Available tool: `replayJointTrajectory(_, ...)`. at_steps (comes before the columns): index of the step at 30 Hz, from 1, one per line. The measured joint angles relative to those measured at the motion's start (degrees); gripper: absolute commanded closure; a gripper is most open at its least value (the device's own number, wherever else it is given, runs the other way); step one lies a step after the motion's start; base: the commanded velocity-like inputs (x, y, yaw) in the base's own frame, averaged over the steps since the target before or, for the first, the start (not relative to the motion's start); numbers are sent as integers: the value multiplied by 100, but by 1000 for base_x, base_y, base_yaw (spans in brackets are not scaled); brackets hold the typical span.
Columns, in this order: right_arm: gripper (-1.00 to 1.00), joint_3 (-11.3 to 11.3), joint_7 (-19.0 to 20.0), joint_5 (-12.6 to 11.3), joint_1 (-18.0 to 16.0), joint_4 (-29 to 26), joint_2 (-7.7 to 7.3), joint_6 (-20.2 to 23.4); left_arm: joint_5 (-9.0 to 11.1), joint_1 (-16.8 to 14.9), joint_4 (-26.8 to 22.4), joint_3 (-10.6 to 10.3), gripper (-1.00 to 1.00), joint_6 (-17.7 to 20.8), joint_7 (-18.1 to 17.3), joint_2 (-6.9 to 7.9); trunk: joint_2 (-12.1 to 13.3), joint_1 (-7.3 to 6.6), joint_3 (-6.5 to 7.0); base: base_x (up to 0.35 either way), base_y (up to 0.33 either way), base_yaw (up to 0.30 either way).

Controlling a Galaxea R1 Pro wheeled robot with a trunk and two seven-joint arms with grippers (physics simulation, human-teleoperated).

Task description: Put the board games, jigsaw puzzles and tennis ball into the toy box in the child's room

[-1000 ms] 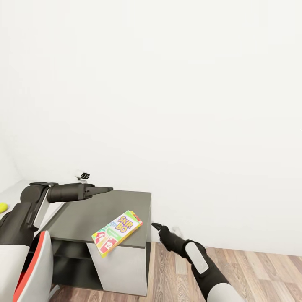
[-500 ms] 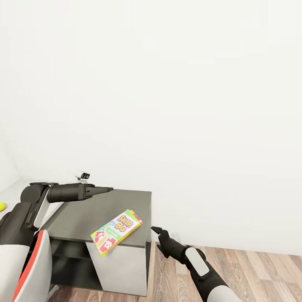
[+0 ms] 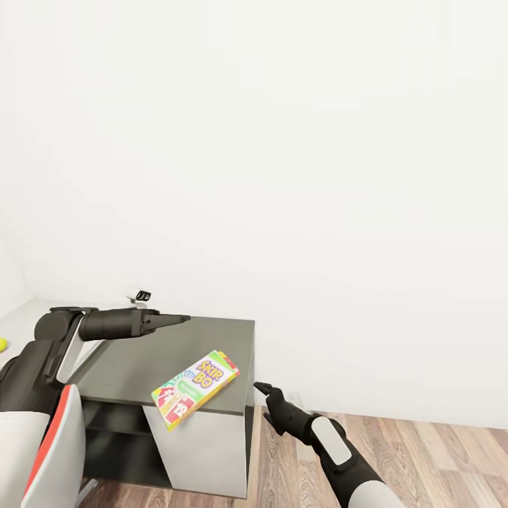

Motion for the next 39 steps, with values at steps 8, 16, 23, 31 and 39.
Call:
replayJointTrajectory(8,-100,36,-3,13,0,0,1,22,-8,-5,-35,-35,-100,0,0,-26,-321,176,-144,0,0,0)
replayJointTrajectory(16,-100,303,0,0,-7,-7,2,283,-450,-58,7,-303,-100,0,235,-1177,-643,352,-288,0,0,0)
replayJointTrajectory(23,-100,314,0,-3,-9,-7,2,297,-625,-53,-28,-331,-100,0,266,-1315,-725,396,-324,0,0,0)
replayJointTrajectory(31,-100,314,-2,-7,-8,-7,2,298,-633,-47,-78,-340,-100,0,260,-1327,-724,396,-324,0,54,0)
replayJointTrajectory(39,-100,315,-7,-9,-9,-7,2,297,-628,-45,-95,-331,-100,0,260,-1314,-725,396,-324,0,129,0)
